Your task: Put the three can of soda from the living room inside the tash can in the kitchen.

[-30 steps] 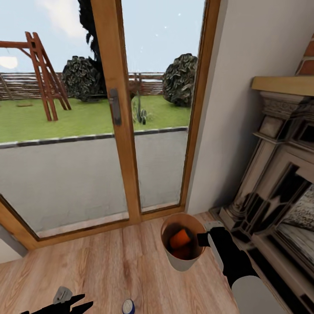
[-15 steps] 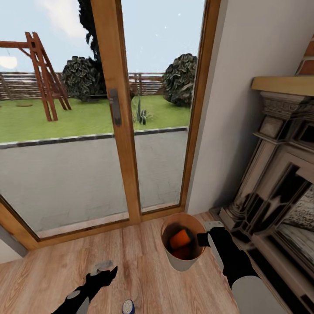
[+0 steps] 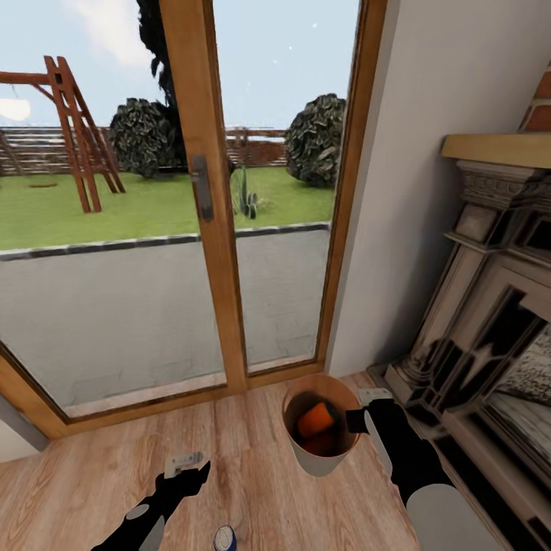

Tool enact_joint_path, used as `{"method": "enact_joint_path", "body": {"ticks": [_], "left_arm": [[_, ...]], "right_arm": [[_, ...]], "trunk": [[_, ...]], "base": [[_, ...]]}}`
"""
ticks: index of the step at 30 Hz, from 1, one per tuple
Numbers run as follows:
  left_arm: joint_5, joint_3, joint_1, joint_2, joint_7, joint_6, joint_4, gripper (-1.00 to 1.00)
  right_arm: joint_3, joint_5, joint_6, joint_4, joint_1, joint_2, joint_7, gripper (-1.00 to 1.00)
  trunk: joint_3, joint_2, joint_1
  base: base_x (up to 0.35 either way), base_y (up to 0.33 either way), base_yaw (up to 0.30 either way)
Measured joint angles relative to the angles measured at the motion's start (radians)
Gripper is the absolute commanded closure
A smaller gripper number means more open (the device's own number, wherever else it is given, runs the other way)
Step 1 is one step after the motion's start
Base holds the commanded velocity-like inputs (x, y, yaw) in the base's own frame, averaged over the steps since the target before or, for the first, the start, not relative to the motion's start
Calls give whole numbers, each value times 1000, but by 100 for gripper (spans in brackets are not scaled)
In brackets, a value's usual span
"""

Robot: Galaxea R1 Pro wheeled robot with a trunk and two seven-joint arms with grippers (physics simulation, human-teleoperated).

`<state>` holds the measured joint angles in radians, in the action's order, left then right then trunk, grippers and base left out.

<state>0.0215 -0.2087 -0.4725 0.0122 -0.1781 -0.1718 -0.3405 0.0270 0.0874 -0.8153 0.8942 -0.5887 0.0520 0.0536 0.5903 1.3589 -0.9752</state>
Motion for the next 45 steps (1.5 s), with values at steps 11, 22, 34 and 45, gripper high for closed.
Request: {"method": "enact_joint_path", "body": {"ticks": [11, 22, 34, 45], "left_arm": [[0, 1, 0, 0, 0, 0, 0, -100], [0, 0, 0, 0, -1, 0, 0, -100], [0, 1, 0, 0, -1, -1, 0, -100], [0, 2, 0, 0, -1, -1, 0, -100]], "right_arm": [[-1, 0, 0, 1, 0, 0, 0, 100], [-1, -1, 0, 1, 1, 0, 0, 100], [-2, 0, 0, 0, 2, 1, 0, 100], [-2, 0, 0, 0, 2, 2, 0, 100]], "trunk": [[9, 0, 0], [54, 63, -34], [111, 147, -80], [163, 224, -123]], "base": [[0, 0, 0], [0, 0, 0], [0, 0, 0], [0, 0, 0]]}}
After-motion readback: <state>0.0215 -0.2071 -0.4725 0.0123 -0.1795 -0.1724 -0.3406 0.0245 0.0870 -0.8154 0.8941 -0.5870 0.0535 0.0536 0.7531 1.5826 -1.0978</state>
